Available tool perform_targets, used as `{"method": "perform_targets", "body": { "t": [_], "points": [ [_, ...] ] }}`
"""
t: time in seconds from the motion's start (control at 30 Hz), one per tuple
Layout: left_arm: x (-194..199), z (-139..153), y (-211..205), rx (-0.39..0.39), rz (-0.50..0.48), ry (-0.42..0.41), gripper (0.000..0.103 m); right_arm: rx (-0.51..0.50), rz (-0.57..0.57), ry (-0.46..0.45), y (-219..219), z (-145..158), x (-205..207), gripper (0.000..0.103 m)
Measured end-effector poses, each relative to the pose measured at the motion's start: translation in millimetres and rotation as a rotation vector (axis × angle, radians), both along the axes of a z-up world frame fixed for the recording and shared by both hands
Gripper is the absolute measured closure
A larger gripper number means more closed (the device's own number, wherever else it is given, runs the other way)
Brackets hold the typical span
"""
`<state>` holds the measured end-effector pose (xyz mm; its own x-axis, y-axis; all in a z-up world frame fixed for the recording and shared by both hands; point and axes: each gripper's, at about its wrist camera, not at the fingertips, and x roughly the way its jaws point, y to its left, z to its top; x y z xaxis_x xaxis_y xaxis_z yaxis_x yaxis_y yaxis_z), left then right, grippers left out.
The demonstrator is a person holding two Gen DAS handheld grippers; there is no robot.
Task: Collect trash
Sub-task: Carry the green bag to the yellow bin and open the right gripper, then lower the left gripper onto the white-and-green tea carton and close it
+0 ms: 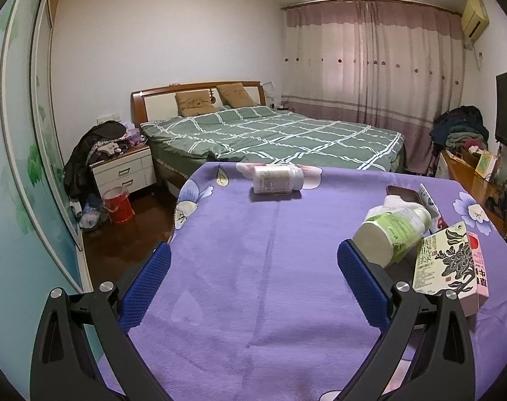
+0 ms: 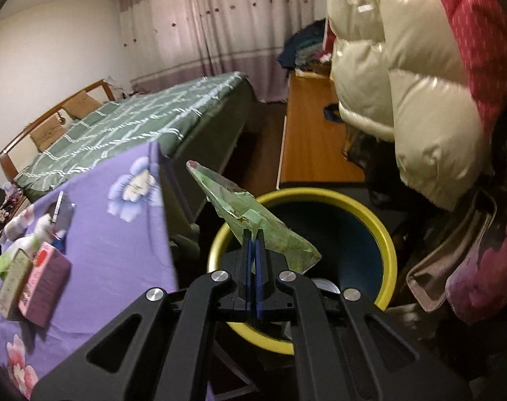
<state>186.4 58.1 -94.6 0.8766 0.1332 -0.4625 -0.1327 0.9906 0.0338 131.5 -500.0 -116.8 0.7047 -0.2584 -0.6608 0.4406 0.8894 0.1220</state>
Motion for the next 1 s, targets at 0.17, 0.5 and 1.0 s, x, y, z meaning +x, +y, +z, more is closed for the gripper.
{"method": "perform_targets", "body": {
  "t": [0.17, 0.5, 1.0],
  "points": [
    [0, 0, 0, -0.006, -0.008, 0.005, 0.005, 0.006, -0.024, 0.033, -6, -13, 3, 0.097],
    [2, -1, 1, -0.027, -0.018, 0.01, 0.005, 0.023, -0.023, 0.003, 5, -5, 3, 0.081],
    [5, -13, -59, -0.23, -0.35, 0.182, 0.005, 0.004, 0.064, -0.01, 45, -13, 16, 0.076]
  ]
}}
